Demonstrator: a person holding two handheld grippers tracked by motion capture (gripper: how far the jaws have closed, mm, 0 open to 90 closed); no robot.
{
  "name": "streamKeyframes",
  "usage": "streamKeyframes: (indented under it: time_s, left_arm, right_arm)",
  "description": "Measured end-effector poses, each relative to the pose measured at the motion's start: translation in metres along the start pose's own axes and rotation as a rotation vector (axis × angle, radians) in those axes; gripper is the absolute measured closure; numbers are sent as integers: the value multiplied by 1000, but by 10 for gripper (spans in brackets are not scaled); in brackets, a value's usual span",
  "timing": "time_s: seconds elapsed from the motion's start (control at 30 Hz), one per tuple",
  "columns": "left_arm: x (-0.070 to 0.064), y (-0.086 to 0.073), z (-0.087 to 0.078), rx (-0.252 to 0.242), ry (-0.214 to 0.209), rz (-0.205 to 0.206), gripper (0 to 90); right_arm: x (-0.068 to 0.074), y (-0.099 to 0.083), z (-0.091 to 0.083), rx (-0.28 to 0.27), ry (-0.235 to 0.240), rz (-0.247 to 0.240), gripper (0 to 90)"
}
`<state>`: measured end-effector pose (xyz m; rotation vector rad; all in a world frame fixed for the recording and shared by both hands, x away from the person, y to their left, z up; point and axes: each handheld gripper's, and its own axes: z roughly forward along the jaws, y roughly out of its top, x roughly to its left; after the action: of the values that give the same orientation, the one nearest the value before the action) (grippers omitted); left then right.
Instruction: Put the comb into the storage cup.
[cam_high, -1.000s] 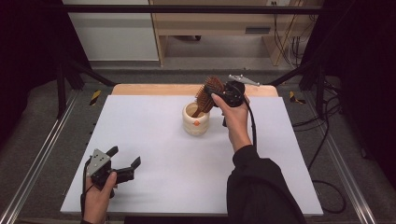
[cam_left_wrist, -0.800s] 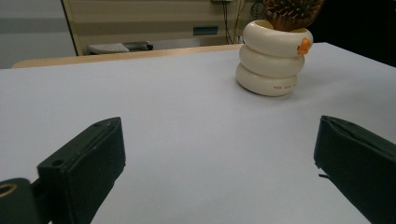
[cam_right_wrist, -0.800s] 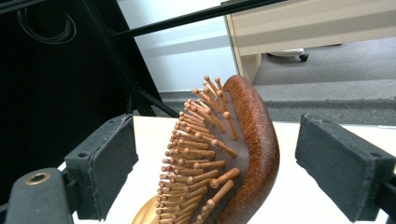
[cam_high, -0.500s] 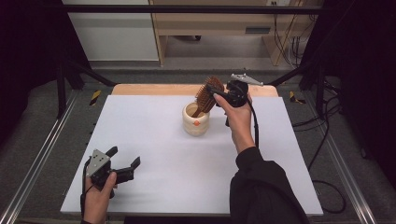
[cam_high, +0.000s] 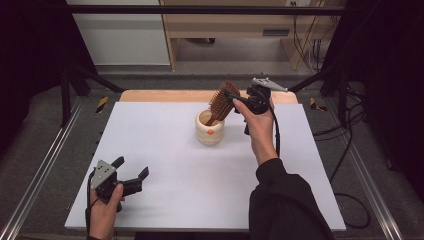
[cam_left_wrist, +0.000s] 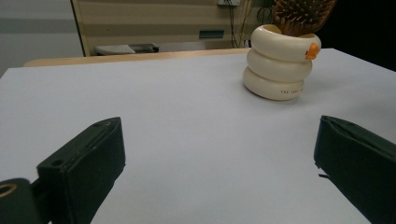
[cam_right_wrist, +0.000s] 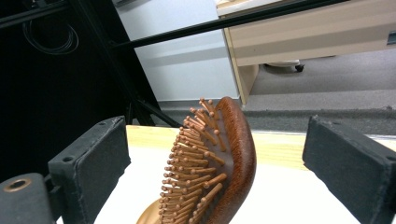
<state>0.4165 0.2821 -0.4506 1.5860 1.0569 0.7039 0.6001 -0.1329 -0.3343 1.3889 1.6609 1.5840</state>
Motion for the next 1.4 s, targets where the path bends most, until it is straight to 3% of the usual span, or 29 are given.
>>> streamKeyframes:
  time_s: [0.37, 0.63, 1.4]
  left_arm:
    - [0, 1, -1, -9, 3, 0, 20]
    - [1, 1, -1, -8, 4, 0, 20]
    - [1, 1, -2, -11, 9, -3, 20]
  right_arm:
    - [2, 1, -1, -38, -15, -16, 85]
    - [5, 2, -5, -55, 5, -28, 86]
    - [-3, 7, -32, -77, 14, -77, 106]
